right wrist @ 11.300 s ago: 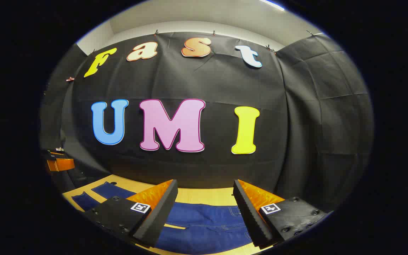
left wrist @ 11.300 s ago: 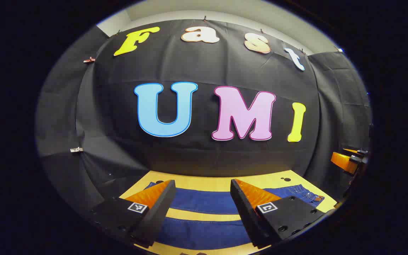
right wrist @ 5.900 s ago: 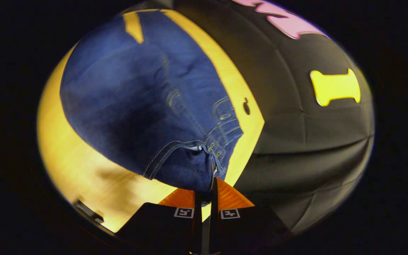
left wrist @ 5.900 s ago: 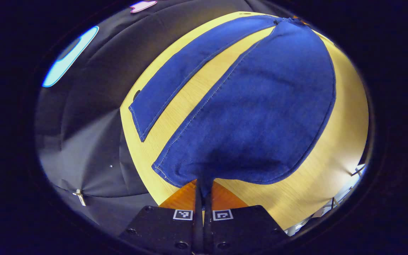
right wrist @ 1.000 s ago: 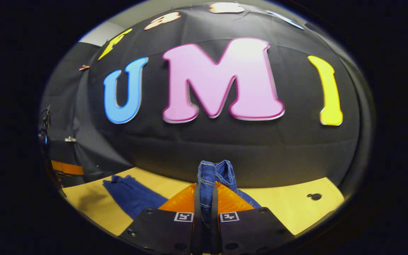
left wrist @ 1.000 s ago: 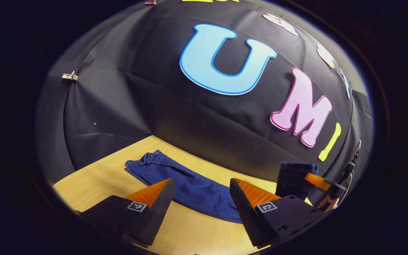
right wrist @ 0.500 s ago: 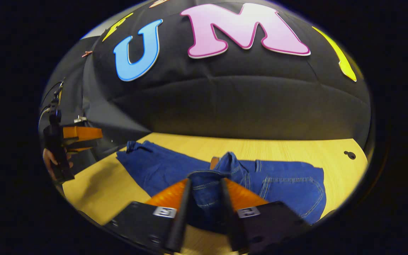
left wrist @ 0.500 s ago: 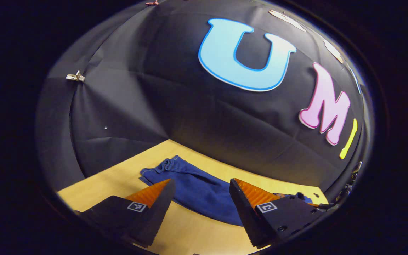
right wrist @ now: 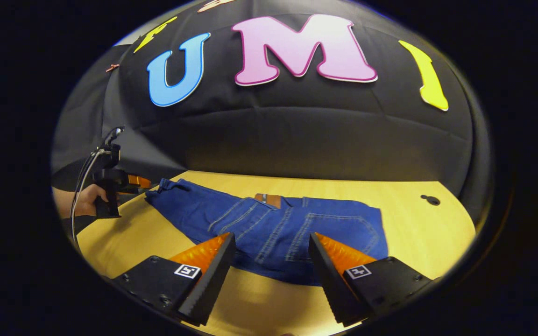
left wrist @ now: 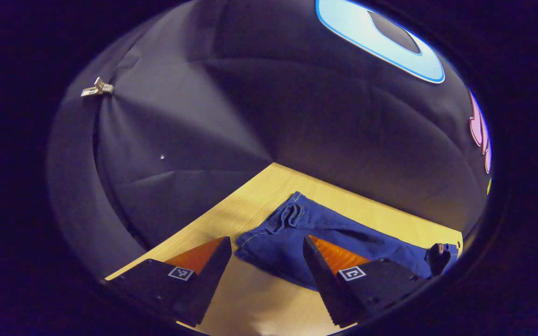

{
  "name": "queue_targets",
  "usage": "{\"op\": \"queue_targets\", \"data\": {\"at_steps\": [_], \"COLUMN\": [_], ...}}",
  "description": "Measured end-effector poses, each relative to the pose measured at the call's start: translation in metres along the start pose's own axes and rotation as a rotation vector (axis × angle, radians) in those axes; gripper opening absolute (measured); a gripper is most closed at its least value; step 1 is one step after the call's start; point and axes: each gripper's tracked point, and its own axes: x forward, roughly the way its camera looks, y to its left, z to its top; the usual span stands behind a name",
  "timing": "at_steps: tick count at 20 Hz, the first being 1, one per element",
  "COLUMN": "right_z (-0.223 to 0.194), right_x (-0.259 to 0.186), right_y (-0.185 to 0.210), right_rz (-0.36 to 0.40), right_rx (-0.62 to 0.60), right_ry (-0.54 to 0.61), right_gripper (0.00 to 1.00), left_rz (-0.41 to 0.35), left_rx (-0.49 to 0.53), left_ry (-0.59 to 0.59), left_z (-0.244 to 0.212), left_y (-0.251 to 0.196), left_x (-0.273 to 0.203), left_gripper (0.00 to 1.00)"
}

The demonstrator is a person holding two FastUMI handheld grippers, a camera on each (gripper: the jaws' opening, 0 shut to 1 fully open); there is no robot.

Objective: Grasp the waist and the cuffs of the jeans and fold them to make the two legs overlap; first hold the waist and fold one-third of the jeans toward the cuffs, then hold the cuffs and fold the remaining one-third in the same direction to finish folding.

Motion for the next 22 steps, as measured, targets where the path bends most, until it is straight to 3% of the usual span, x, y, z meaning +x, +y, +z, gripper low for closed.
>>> {"op": "queue_targets", "data": {"at_steps": [8, 9, 13, 17, 19, 22], "right_z": [-0.027, -0.030, -0.040, -0.040, -0.042, -0.044], "right_x": [-0.042, -0.042, -0.044, -0.041, -0.041, -0.039], "right_y": [-0.040, -0.040, -0.045, -0.050, -0.052, -0.051], "right_rz": [-0.069, -0.069, -0.072, -0.075, -0.077, -0.075], "right_rx": [0.008, 0.015, 0.021, 0.034, 0.034, 0.025], "right_ry": [0.074, 0.085, 0.109, 0.107, 0.111, 0.112], "right_gripper": [0.97, 0.97, 0.97, 0.97, 0.97, 0.97], "left_rz": [0.039, 0.053, 0.088, 0.104, 0.103, 0.076], "left_rx": [-0.056, -0.072, -0.047, 0.086, 0.070, 0.033], "left_ry": [0.029, 0.027, 0.078, 0.148, 0.152, 0.145], "left_z": [-0.010, -0.009, -0.020, -0.023, -0.023, -0.024], "left_y": [0.004, 0.006, 0.007, 0.005, 0.003, -0.001], "left_x": [0.032, 0.031, 0.021, 0.021, 0.021, 0.021], "left_gripper": [0.96, 0.92, 0.54, 0.40, 0.37, 0.23]}}
